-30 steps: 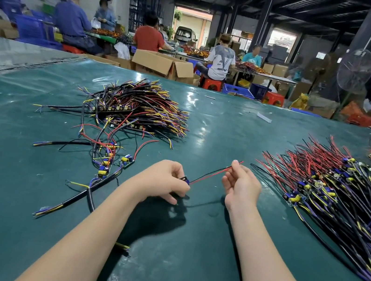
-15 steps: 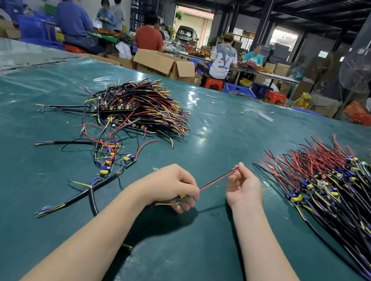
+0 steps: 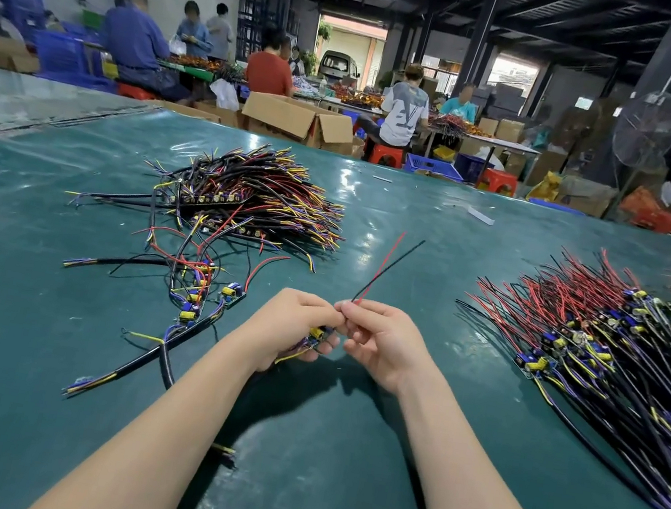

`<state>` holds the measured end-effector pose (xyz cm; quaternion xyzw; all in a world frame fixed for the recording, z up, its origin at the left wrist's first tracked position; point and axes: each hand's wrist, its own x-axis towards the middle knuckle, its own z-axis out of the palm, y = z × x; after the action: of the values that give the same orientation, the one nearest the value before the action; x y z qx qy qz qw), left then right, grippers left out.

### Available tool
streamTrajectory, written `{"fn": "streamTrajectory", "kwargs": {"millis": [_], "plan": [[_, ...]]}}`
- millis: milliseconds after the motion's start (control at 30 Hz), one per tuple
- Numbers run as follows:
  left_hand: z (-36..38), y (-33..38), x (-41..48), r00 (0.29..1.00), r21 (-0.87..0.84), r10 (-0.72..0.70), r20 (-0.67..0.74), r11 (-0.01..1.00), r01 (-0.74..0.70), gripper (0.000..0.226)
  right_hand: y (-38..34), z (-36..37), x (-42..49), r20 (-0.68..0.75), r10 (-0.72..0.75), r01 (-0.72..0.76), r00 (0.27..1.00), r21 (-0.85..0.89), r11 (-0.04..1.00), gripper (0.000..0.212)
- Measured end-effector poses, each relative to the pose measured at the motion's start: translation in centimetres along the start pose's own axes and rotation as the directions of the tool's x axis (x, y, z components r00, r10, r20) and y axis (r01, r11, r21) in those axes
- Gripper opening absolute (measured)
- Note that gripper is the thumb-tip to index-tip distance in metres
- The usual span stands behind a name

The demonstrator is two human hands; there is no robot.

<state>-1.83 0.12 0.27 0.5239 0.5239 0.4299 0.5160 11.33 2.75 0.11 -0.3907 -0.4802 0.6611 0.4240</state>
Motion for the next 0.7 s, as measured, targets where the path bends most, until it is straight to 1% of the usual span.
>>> {"fn": "streamTrajectory", "kwargs": {"millis": [67,133,200,300,367,400,467,500,533,567,600,633,667,700], "plan": [[0.0,0.0,-0.1,0.999,0.026,0.002,0.035,1.0,-0.003,0.026,0.0,0.0,0.0,-0.045,0.018,-0.018,0.999,0.004,1.0,0.018],[-0.1,0.1,-0.2,0.995,0.025,-0.011,0.099,1.0,0.009,0.025,-0.2,-0.3,0.1,-0.115,0.04,-0.029,0.993,0.098,0.995,0.022],[-0.3,0.3,-0.5,0.977,0.071,-0.057,0.208,0.997,0.043,0.023,-0.6,-0.9,0.3,-0.215,0.082,-0.034,0.973,0.219,0.975,0.024],[-0.4,0.4,-0.8,0.926,0.199,-0.137,0.352,0.978,0.069,0.026,-1.0,-2.2,0.6,-0.318,0.159,-0.024,0.935,0.39,0.921,0.025],[-0.3,0.4,-0.8,0.908,0.253,-0.159,0.389,0.966,0.061,0.028,-0.9,-2.8,0.8,-0.346,0.181,0.017,0.921,0.497,0.868,0.027],[-0.3,0.5,-0.9,0.911,0.25,-0.153,0.382,0.966,0.058,0.028,-0.9,-3.0,0.9,-0.364,0.176,0.055,0.914,0.543,0.838,0.027],[-0.5,0.6,-0.9,0.94,0.194,-0.122,0.319,0.979,0.061,0.026,-0.9,-3.3,1.0,-0.436,0.149,0.174,0.888,0.616,0.769,0.028],[-0.5,0.7,-0.9,0.956,0.144,-0.105,0.273,0.987,0.067,0.024,-1.0,-3.6,1.0,-0.493,0.131,0.247,0.86,0.628,0.738,0.029],[-0.4,0.9,-0.8,0.974,0.069,-0.087,0.208,0.995,0.074,0.021,-1.2,-3.9,0.9,-0.555,0.106,0.314,0.825,0.606,0.731,0.031],[-0.3,1.0,-0.6,0.991,-0.037,-0.068,0.116,0.997,0.073,0.018,-1.4,-4.1,0.8,-0.61,0.071,0.353,0.789,0.546,0.76,0.031],[-0.2,1.1,-0.3,0.999,-0.173,-0.053,0.0,0.984,0.053,0.016,-1.7,-3.9,0.6,-0.645,0.017,0.363,0.764,0.451,0.815,0.031],[-0.2,1.1,0.0,0.992,-0.319,-0.047,-0.119,0.948,0.007,0.015,-1.9,-3.4,0.4,-0.652,-0.061,0.356,0.756,0.331,0.874,0.028],[-0.3,1.2,0.3,0.974,-0.451,-0.054,-0.22,0.891,-0.052,0.016,-1.9,-2.4,0.3,-0.615,-0.148,0.335,0.774,0.2,0.921,0.026],[-0.4,1.2,0.6,0.952,-0.553,-0.073,-0.296,0.826,-0.109,0.017,-1.7,-1.0,0.1,-0.531,-0.215,0.287,0.82,0.056,0.956,0.025]]}}
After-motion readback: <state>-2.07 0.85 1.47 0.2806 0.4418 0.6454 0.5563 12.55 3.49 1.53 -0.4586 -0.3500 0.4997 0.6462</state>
